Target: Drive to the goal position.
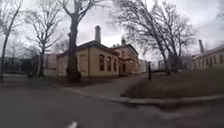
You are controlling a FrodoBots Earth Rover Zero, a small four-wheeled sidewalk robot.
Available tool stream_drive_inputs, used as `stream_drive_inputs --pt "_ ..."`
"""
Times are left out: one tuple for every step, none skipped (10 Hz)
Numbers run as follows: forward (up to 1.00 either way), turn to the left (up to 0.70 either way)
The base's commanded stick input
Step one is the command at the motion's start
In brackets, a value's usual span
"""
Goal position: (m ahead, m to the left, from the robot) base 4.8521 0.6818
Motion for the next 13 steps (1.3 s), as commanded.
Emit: stream_drive_inputs --pt "1.00 0.00" --pt "1.00 0.00" --pt "1.00 0.00" --pt "1.00 0.00" --pt "1.00 0.00" --pt "1.00 0.00" --pt "1.00 0.00" --pt "1.00 0.00" --pt "1.00 0.00" --pt "1.00 0.00" --pt "1.00 0.00" --pt "1.00 0.00" --pt "1.00 0.00"
